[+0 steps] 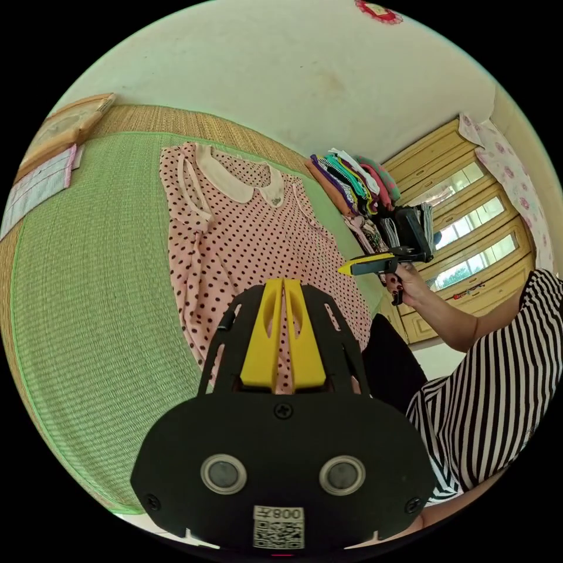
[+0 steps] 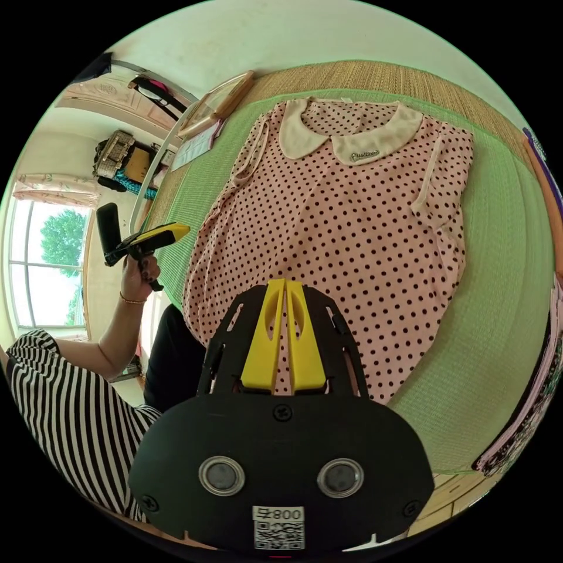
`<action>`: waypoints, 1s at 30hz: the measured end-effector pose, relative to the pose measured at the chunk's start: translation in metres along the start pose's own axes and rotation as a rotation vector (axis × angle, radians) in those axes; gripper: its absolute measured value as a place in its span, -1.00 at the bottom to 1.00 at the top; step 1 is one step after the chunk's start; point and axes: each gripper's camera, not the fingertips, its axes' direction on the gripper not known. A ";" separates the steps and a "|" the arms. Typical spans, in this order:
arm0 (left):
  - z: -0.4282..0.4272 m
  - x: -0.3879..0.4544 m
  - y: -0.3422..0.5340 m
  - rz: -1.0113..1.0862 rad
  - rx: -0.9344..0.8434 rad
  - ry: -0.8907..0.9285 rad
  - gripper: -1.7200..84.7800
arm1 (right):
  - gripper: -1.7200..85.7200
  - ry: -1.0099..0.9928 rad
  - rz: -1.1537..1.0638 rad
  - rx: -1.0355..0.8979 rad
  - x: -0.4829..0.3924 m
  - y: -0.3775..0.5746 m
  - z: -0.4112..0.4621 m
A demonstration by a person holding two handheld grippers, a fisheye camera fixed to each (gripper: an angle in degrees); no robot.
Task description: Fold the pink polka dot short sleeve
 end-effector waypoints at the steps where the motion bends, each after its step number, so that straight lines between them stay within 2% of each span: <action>1: -0.003 0.010 0.013 -0.008 -0.034 0.003 -0.95 | -0.95 -0.008 0.009 -0.004 0.001 0.010 0.000; 6: -0.018 0.038 0.078 -0.116 -0.104 0.095 -0.92 | -0.94 -0.040 0.068 0.003 0.007 0.093 -0.008; 13: -0.058 0.068 0.162 -0.276 -0.084 0.156 -0.86 | -0.88 -0.043 0.132 0.059 0.024 0.187 -0.035; 21: -0.104 0.074 0.224 -0.412 -0.066 0.063 -0.79 | -0.78 -0.088 0.282 0.151 0.064 0.295 -0.040; 30: -0.104 0.068 0.246 -0.522 -0.112 0.028 -0.76 | -0.74 -0.158 0.349 0.161 0.085 0.343 -0.019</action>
